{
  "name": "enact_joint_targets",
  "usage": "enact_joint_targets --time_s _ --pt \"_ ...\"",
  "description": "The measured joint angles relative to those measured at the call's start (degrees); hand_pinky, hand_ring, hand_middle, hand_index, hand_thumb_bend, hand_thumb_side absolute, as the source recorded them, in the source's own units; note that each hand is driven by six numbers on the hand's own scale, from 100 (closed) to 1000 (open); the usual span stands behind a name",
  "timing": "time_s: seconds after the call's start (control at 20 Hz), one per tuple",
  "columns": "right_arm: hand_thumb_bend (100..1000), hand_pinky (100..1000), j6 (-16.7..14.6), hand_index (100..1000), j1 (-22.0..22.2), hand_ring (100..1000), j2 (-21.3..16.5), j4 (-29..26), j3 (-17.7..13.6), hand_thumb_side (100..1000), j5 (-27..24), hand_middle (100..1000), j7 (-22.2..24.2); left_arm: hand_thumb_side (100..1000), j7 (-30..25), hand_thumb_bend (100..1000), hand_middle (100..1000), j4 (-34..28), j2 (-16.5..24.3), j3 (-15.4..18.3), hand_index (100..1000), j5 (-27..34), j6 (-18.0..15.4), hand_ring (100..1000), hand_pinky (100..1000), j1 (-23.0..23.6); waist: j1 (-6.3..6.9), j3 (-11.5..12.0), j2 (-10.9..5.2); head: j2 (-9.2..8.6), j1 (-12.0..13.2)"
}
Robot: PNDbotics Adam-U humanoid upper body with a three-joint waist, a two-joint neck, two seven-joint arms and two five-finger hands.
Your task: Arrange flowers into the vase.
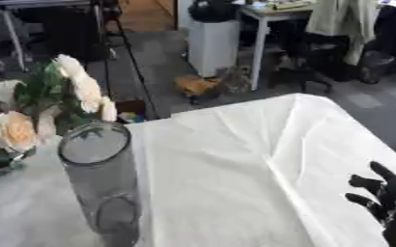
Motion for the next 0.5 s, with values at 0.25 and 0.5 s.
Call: enact_joint_targets --time_s 0.25,0.5 --pt "100 774 0.03 961 0.46 908 0.00 0.21 -0.29 1000 0.00 673 -0.14 427 -0.89 1000 100 -7.76 2.09 0.00 139 4.66 -0.43 100 100 -0.05 -0.21 0.70 -0.44 0.05 -0.44" --pt "100 775 0.03 961 0.73 908 0.00 0.22 -0.39 1000 0.00 673 -0.33 499 -2.05 1000 100 -15.75 4.10 -0.02 134 11.79 -0.60 100 100 -1.03 -0.20 1.31 -0.75 0.14 -0.77"
